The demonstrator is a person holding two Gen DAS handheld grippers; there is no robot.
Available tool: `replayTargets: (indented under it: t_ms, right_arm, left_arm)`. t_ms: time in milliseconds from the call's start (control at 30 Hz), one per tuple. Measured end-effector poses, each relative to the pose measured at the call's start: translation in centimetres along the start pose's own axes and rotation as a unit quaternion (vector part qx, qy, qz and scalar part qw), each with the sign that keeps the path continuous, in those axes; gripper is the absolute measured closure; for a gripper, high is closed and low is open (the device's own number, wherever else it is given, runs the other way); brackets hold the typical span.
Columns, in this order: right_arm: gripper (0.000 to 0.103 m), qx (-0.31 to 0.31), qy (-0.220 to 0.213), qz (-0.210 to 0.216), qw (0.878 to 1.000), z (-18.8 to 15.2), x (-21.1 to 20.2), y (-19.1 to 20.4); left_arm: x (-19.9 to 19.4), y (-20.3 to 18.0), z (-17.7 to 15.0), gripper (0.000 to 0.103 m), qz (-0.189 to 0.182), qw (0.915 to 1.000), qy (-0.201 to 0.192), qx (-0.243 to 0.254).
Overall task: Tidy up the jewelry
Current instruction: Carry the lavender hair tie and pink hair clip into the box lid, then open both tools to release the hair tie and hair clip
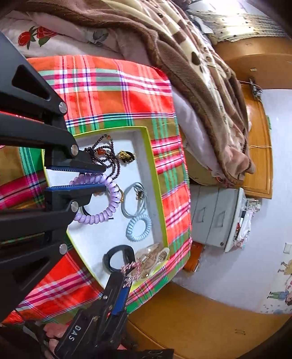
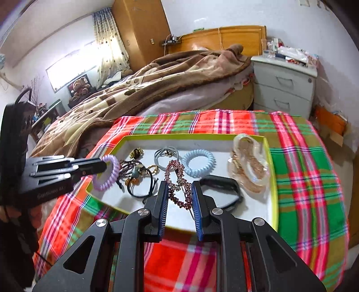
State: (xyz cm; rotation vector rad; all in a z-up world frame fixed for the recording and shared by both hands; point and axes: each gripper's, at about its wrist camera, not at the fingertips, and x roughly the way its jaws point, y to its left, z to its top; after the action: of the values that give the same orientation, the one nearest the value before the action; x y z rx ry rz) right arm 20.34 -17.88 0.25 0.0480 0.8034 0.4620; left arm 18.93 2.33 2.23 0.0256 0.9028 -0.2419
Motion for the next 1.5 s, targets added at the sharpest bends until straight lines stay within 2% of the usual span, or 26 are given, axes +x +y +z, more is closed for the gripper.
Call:
replayTargets:
  t_ms: [300, 633, 1233, 1500]
  right_arm:
    - [0.081, -0.009, 0.038, -0.005, 0.999, 0.9, 3.7, 0.4]
    - [0.081, -0.009, 0.062, -0.019, 0.998, 0.9, 5.5, 0.2]
    - [0.081, -0.026, 0.062, -0.03, 0.997, 1.0, 6.1, 0.8]
    - [0.081, -0.023, 0.059, -0.031, 0.997, 1.0, 5.9, 0.7]
  left_arm:
    - [2.0, -0.1, -1.1, 0.093, -0.002, 0.9998, 0.021, 0.0]
    - [3.1, 0.0, -1.7, 0.093, -0.004, 0.9993, 0.037, -0.006]
    - [3.7, 0.3, -2.0, 0.092, -0.013, 0.9985, 0.049, -0.019]
    - [3.7, 0.2, -2.0, 0.082, -0.01, 0.9983, 0.052, -0.024]
